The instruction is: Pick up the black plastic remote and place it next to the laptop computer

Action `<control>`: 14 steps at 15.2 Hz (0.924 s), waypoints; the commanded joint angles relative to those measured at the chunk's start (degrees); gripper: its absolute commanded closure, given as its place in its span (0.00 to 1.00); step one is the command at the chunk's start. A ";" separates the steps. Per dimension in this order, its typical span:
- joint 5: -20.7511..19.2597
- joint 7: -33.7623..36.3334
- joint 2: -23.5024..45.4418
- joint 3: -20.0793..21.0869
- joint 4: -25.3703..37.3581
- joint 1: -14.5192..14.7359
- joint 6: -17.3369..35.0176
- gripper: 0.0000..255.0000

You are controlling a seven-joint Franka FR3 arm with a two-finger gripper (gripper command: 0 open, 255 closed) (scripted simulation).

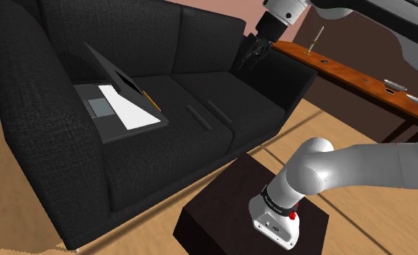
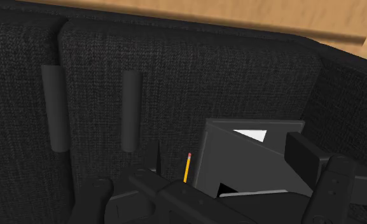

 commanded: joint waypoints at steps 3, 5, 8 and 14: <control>-0.65 -1.03 1.26 -1.12 -2.01 -0.68 2.59 0.00; -1.28 -2.05 2.77 -2.25 -3.82 -1.37 5.21 0.00; -2.17 -3.55 5.47 -3.98 -6.13 -2.39 9.22 0.00; -3.60 -6.57 12.47 -7.56 -9.23 -4.35 17.38 0.00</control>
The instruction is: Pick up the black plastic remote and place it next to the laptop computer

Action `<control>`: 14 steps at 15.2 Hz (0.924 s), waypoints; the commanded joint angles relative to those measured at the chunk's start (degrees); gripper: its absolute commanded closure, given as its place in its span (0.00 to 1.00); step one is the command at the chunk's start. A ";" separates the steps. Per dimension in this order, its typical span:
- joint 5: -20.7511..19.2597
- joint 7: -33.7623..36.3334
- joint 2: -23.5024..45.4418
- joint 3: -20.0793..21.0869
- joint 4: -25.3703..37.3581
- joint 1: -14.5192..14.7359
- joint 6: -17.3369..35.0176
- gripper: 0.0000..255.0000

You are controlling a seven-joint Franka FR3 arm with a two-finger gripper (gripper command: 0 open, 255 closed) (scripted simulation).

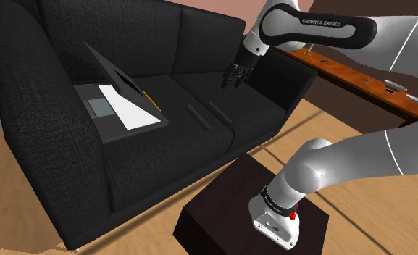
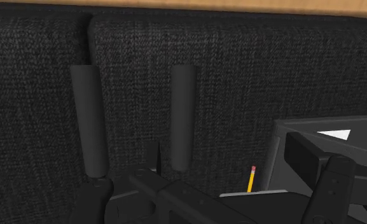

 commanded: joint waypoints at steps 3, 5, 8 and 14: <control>-0.85 -2.43 5.01 -2.75 -1.25 -1.40 5.04 0.00; -1.00 -3.51 8.11 -4.01 -1.45 -1.90 7.71 0.00; -0.91 -5.24 13.12 -5.90 -1.30 -2.58 11.61 0.00; 0.75 -9.33 24.24 -9.59 0.65 -3.66 18.70 0.00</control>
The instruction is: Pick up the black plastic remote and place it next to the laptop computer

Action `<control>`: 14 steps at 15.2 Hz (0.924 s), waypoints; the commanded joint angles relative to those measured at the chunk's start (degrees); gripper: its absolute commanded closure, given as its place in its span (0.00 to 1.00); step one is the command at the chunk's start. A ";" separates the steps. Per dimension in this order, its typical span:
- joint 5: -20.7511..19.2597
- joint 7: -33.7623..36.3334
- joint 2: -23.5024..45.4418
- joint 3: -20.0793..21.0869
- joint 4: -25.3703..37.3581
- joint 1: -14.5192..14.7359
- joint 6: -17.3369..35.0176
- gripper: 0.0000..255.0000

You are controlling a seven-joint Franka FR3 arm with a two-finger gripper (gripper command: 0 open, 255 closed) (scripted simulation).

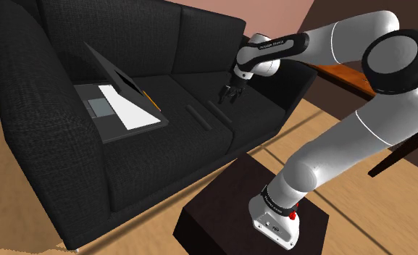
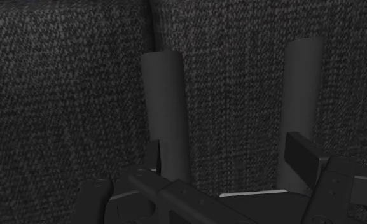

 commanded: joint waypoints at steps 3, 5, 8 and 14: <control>2.27 -3.19 8.43 -2.17 2.65 -0.66 4.27 0.00; 2.90 -3.79 9.86 -2.32 2.68 -0.75 5.45 0.00; 3.91 -4.50 11.56 -2.25 1.95 -0.58 7.76 0.00; 5.31 -5.47 13.72 -2.09 1.24 -0.40 10.47 0.00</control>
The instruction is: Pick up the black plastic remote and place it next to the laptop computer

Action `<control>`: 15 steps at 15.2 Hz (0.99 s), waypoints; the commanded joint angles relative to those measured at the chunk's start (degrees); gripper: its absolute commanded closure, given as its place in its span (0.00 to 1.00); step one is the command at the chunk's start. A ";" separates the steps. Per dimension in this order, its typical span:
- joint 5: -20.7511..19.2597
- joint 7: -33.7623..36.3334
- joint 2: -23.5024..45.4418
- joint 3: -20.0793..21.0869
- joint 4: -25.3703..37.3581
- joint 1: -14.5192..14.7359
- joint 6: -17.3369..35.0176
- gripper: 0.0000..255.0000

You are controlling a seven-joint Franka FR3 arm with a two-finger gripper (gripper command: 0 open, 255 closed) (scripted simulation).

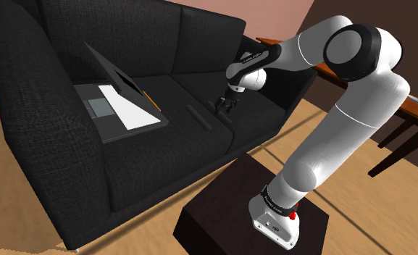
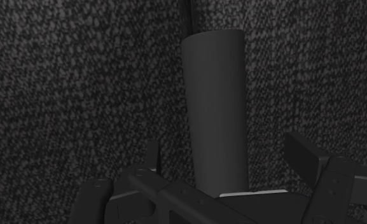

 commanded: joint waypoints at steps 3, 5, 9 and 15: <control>0.07 -0.03 0.09 0.02 -0.06 0.02 0.17 0.00; 0.07 -0.03 0.09 0.02 -0.06 0.02 0.16 0.00; 0.04 0.00 0.07 0.01 0.03 0.01 0.06 1.00; 0.07 -0.03 0.09 0.01 -0.06 0.03 0.17 1.00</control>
